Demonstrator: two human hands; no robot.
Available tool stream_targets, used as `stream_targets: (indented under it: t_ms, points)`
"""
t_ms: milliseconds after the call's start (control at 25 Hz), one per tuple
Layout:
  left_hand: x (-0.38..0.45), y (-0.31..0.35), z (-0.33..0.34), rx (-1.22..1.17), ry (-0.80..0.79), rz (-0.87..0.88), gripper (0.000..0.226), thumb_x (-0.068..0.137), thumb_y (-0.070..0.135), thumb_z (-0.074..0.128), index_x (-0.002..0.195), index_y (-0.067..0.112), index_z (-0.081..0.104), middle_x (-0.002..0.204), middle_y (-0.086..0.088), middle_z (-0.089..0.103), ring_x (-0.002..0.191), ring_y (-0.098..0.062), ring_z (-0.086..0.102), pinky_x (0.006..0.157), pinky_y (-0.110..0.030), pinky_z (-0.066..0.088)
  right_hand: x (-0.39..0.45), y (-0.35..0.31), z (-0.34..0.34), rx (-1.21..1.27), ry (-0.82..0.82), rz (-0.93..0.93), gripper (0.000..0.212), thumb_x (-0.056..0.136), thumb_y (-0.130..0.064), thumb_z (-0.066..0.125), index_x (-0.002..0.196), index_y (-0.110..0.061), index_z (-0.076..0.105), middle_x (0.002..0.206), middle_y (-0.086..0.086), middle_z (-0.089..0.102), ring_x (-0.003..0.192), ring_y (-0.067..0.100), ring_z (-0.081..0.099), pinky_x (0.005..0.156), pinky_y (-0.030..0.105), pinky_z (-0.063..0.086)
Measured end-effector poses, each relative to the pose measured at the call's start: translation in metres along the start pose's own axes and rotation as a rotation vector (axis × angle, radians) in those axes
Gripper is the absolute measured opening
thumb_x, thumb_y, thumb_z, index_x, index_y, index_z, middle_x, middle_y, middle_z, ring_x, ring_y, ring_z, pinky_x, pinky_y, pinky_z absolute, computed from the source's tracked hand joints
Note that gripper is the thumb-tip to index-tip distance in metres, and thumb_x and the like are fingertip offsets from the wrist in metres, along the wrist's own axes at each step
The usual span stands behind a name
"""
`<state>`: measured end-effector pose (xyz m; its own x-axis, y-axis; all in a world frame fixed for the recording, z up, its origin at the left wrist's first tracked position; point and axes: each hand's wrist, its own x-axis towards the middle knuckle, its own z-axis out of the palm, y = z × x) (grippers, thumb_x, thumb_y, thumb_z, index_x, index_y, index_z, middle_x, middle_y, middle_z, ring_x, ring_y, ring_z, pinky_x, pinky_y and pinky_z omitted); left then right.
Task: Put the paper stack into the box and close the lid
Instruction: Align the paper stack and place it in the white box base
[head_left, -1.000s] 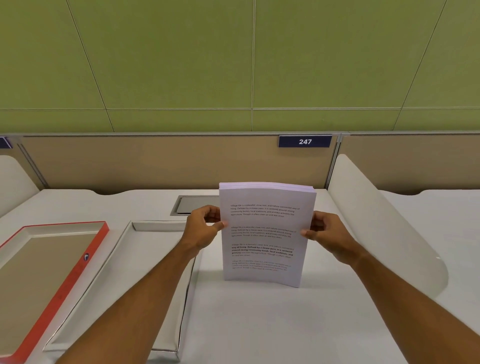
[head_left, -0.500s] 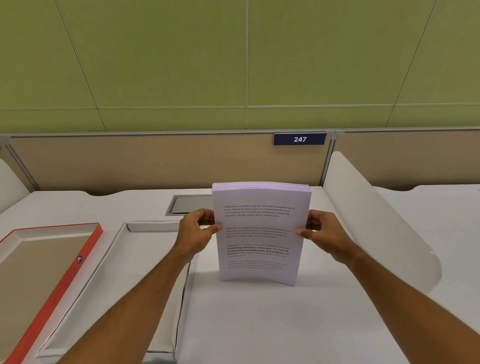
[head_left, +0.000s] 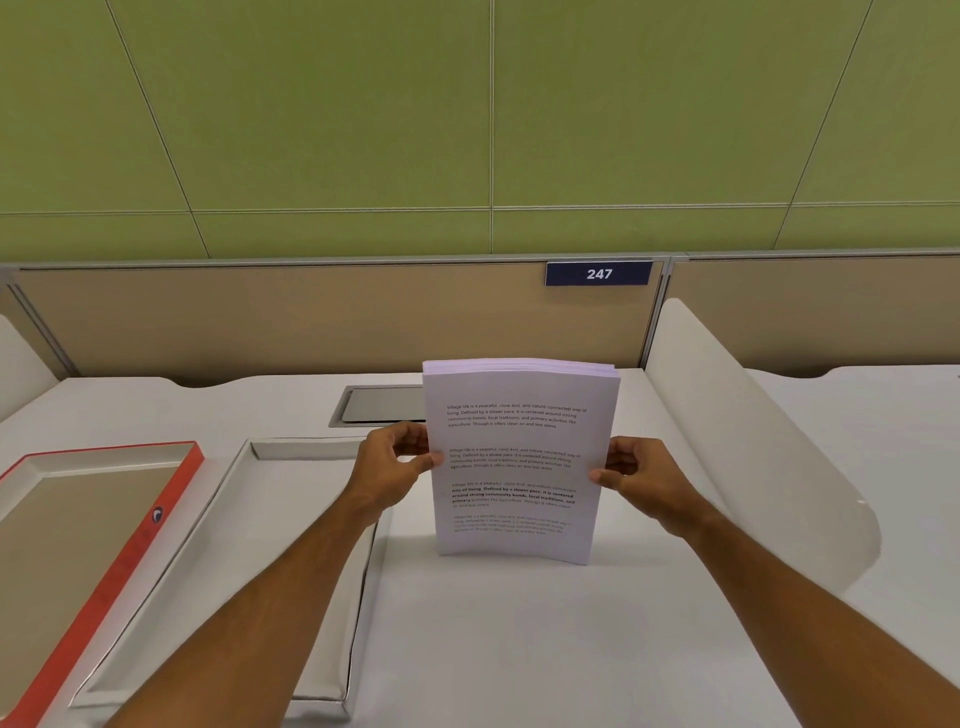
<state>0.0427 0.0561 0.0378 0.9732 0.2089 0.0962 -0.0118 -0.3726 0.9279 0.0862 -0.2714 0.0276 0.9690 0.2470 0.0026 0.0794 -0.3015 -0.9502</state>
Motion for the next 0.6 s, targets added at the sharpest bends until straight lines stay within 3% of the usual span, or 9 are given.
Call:
stream_targets:
  t_ms: [200,360,600]
  points:
    - [0.0046,0.0,-0.0048,-0.045,-0.052,-0.033,0.026,0.076,0.013,0.08,0.098,0.005,0.069,0.095,-0.007,0.074,0.092,-0.023,0.07,0.087,-0.039,0.056,-0.0001,0.0007,0.0011,0.036,0.014,-0.001,0.022,0.083,-0.002,0.073,0.106,-0.001,0.07,0.101,0.01,0.077,0.095,0.024,0.073,0.082,0.029,0.06]
    - [0.005,-0.002,-0.0051,-0.111,-0.068,-0.051,0.026,0.076,0.009,0.08,0.098,0.001,0.069,0.099,-0.013,0.075,0.095,-0.028,0.07,0.088,-0.041,0.056,-0.0017,0.0042,0.0037,0.095,0.023,-0.003,0.019,0.085,-0.003,0.072,0.103,-0.001,0.069,0.101,0.013,0.076,0.095,0.029,0.073,0.087,0.038,0.059]
    - [0.001,-0.0054,-0.0064,-0.207,-0.061,-0.033,0.023,0.075,0.001,0.078,0.096,-0.003,0.07,0.095,-0.015,0.076,0.087,-0.024,0.074,0.081,-0.03,0.059,-0.0043,0.0035,0.0066,0.126,0.045,-0.026,0.012,0.086,-0.004,0.07,0.099,-0.005,0.071,0.099,0.012,0.077,0.092,0.027,0.074,0.084,0.037,0.061]
